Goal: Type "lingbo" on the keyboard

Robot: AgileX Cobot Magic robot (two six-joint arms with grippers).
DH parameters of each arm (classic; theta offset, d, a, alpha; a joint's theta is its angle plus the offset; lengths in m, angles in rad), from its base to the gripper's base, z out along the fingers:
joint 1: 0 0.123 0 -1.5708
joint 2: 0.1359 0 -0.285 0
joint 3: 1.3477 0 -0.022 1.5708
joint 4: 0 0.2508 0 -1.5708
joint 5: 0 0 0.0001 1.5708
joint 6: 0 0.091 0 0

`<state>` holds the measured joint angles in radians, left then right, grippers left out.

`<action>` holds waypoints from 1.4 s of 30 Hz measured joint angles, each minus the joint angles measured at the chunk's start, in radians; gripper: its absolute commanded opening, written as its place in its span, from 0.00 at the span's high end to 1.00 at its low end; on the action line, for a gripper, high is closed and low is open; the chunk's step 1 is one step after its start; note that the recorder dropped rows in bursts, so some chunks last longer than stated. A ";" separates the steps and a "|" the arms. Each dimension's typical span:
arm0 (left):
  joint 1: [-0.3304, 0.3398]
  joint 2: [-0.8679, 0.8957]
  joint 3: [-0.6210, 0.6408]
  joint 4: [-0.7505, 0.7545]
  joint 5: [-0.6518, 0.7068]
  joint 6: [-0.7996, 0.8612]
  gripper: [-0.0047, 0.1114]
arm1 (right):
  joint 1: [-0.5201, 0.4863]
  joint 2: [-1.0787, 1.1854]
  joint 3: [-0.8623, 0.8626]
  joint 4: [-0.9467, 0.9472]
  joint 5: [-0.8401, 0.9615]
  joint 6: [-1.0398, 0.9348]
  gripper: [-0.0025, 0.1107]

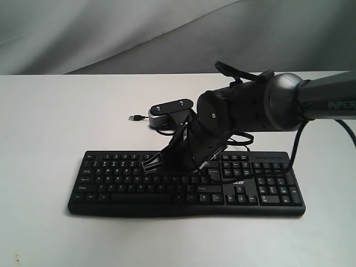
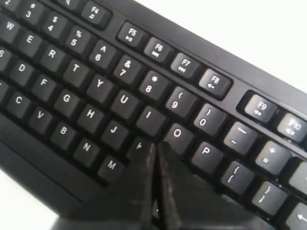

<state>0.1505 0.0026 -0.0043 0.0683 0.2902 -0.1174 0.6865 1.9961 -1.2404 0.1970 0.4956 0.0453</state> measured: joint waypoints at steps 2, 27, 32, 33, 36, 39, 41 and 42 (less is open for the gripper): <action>0.000 0.000 0.000 0.000 0.000 0.000 0.96 | 0.000 0.000 0.000 0.000 0.000 0.000 0.98; 0.000 0.000 0.000 0.000 0.000 0.000 0.96 | 0.000 0.000 0.016 0.000 -0.013 0.013 0.98; 0.000 0.000 0.000 0.000 0.000 0.000 0.96 | 0.000 0.000 0.016 0.000 -0.022 0.013 0.98; 0.000 0.000 0.000 0.000 0.000 0.000 0.96 | 0.000 0.000 0.016 0.000 -0.022 0.015 0.98; 0.000 0.000 0.000 0.000 0.000 0.000 0.96 | 0.000 0.002 0.016 0.000 -0.025 0.015 0.98; 0.000 0.000 0.000 0.000 0.000 0.000 0.96 | 0.000 0.012 0.016 0.000 -0.024 0.015 0.98; 0.000 0.000 0.000 0.000 0.000 0.000 0.96 | 0.000 0.016 0.016 0.000 -0.024 0.015 0.98; 0.000 0.000 0.000 0.000 0.000 0.000 0.96 | 0.000 0.016 0.016 0.000 -0.024 0.015 0.98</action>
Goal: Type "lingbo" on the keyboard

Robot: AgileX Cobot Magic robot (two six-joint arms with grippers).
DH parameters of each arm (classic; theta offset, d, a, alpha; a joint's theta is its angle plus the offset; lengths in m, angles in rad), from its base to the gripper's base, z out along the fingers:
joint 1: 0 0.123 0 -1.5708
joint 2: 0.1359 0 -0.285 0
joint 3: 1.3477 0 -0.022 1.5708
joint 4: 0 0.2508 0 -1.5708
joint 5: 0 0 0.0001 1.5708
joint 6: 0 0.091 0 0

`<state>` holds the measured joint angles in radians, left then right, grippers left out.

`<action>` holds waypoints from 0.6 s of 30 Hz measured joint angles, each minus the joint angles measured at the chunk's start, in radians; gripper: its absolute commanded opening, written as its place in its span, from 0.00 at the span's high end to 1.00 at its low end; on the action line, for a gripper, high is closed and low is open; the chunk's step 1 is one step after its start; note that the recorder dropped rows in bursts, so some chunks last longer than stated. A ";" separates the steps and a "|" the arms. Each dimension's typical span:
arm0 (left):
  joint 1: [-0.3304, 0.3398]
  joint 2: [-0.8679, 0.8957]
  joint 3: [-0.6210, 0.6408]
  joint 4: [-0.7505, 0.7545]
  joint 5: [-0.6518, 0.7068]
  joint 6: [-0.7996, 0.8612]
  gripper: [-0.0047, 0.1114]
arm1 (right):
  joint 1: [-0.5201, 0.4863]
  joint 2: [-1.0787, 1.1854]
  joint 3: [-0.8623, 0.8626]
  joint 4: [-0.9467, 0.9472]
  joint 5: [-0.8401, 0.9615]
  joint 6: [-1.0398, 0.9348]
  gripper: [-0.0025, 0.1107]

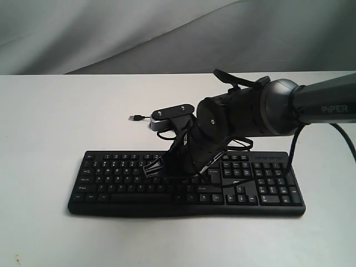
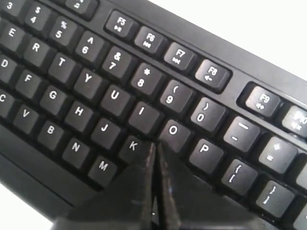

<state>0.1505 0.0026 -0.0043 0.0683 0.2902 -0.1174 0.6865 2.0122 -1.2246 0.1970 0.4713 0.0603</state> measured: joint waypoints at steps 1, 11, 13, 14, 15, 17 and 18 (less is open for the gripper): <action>0.000 0.000 0.000 0.000 0.000 0.000 0.96 | 0.000 0.000 0.000 0.000 -0.003 0.000 0.98; 0.000 0.000 0.000 0.000 0.000 0.000 0.96 | 0.000 0.015 0.000 0.000 -0.006 0.012 0.98; 0.000 0.000 0.000 0.000 0.000 0.000 0.96 | 0.000 0.015 0.000 0.000 -0.008 0.016 0.98; 0.000 0.000 0.000 0.000 0.000 0.000 0.96 | 0.000 0.015 0.000 0.000 -0.008 0.016 0.98; 0.000 0.000 0.000 0.000 0.000 0.000 0.96 | 0.000 0.015 0.000 0.000 -0.008 0.016 0.98; 0.000 0.000 0.000 0.000 0.000 0.000 0.96 | 0.000 0.015 0.000 0.000 -0.008 0.016 0.98; 0.000 0.000 0.000 0.000 0.000 0.000 0.96 | 0.000 0.015 0.000 0.000 -0.008 0.016 0.98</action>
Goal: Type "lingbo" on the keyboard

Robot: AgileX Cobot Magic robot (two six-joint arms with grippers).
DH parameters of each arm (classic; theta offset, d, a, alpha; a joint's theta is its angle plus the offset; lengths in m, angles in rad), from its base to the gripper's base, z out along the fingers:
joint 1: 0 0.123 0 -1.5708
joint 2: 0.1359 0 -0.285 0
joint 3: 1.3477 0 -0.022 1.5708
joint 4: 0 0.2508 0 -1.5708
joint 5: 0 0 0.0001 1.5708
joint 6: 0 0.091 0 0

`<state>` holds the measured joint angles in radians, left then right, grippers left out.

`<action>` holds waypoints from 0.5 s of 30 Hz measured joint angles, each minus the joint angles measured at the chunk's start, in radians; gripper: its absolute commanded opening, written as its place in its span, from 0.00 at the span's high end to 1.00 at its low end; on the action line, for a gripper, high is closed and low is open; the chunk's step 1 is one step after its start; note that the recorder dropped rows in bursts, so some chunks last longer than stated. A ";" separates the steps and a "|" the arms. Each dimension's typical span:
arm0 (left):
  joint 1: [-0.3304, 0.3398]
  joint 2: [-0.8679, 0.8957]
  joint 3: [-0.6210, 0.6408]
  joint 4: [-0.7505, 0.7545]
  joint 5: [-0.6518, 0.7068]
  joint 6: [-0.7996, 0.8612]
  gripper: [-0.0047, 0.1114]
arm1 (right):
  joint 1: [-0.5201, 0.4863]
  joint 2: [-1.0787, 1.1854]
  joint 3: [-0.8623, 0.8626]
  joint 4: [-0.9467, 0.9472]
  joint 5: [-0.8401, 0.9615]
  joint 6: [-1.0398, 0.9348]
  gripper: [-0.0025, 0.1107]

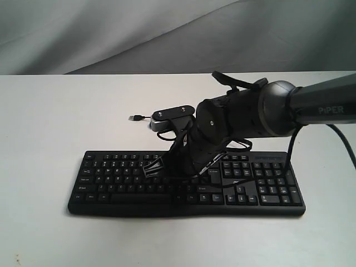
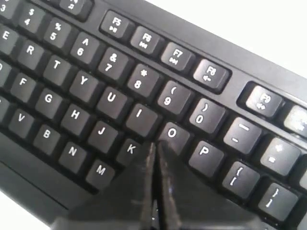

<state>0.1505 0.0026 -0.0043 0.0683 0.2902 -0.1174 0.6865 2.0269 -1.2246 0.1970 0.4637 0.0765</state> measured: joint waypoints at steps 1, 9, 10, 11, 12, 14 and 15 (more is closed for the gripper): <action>0.000 0.000 0.000 0.000 0.000 0.000 0.96 | 0.000 -0.005 0.000 0.000 0.000 0.000 0.98; 0.000 0.000 0.000 0.000 0.000 0.000 0.96 | 0.000 -0.034 0.000 -0.009 -0.037 -0.017 0.98; 0.000 0.000 0.000 0.000 0.000 0.000 0.96 | 0.000 -0.034 0.000 -0.007 -0.046 -0.024 0.98; 0.000 0.000 0.000 0.000 0.000 0.000 0.96 | 0.000 -0.034 0.000 -0.003 -0.055 -0.032 0.98; 0.000 0.000 0.000 0.000 0.000 0.000 0.96 | 0.000 -0.034 0.000 0.004 -0.061 -0.041 0.98; 0.000 0.000 0.000 0.000 0.000 0.000 0.96 | 0.000 -0.034 0.000 0.033 -0.075 -0.077 0.98; 0.000 0.000 0.000 0.000 0.000 0.000 0.96 | 0.000 -0.034 0.000 0.051 -0.080 -0.088 0.98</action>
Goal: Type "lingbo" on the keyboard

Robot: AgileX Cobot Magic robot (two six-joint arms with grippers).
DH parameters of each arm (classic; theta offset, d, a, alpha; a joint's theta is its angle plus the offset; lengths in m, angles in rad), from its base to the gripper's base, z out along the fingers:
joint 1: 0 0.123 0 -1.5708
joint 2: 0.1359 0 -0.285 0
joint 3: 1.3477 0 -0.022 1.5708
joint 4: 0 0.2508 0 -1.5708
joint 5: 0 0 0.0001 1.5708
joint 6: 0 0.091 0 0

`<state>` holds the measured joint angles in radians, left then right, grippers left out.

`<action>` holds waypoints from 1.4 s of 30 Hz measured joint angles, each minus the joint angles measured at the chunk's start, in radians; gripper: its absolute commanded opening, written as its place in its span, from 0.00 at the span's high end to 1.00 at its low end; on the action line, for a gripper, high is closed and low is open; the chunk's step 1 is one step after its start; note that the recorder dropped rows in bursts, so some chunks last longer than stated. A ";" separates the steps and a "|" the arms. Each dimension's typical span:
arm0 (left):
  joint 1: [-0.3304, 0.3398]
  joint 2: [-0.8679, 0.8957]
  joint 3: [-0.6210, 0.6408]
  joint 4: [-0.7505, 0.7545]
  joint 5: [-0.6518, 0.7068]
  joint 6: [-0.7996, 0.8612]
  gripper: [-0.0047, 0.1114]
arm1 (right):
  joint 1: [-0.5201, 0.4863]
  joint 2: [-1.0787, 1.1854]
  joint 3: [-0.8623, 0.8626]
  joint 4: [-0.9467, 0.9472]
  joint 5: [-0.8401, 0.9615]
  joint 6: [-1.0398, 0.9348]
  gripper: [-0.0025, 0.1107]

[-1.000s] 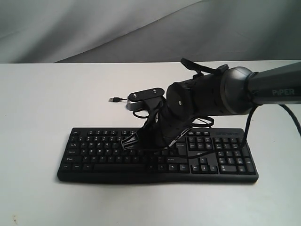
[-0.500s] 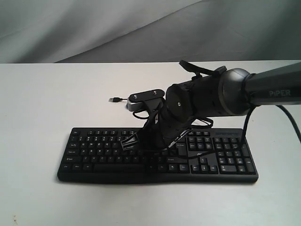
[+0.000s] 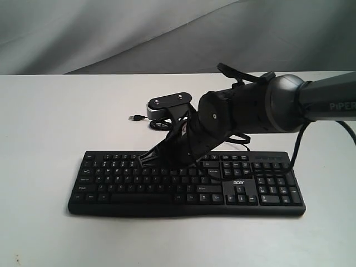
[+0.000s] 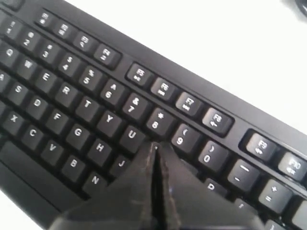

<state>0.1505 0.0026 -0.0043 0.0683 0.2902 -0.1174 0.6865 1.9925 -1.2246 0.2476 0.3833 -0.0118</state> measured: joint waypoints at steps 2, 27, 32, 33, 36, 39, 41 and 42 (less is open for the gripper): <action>0.000 0.000 0.000 0.000 0.000 0.000 0.96 | 0.000 0.000 0.000 0.031 -0.008 -0.031 0.98; 0.000 0.000 0.000 0.000 0.000 0.000 0.96 | 0.000 0.049 -0.083 -0.018 0.079 0.012 0.98; 0.000 0.000 0.000 0.000 0.000 0.000 0.96 | 0.000 0.051 -0.083 -0.021 0.079 0.012 0.98; 0.000 0.000 0.000 0.000 0.000 0.000 0.96 | 0.000 0.051 -0.083 -0.021 0.079 0.012 0.98; 0.000 0.000 0.000 0.000 0.000 0.000 0.96 | 0.000 0.059 -0.083 -0.021 0.079 0.012 0.98; 0.000 0.000 0.000 0.000 0.000 0.000 0.96 | 0.000 0.070 -0.083 -0.021 0.079 0.012 0.98; 0.000 0.000 0.000 0.000 0.000 0.000 0.96 | 0.000 0.072 -0.083 -0.021 0.079 0.012 0.98; 0.000 0.000 0.000 0.000 0.000 0.000 0.96 | 0.000 0.072 -0.083 -0.021 0.077 0.012 0.98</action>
<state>0.1505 0.0026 -0.0043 0.0683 0.2902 -0.1174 0.6865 2.0645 -1.3079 0.2269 0.4605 0.0000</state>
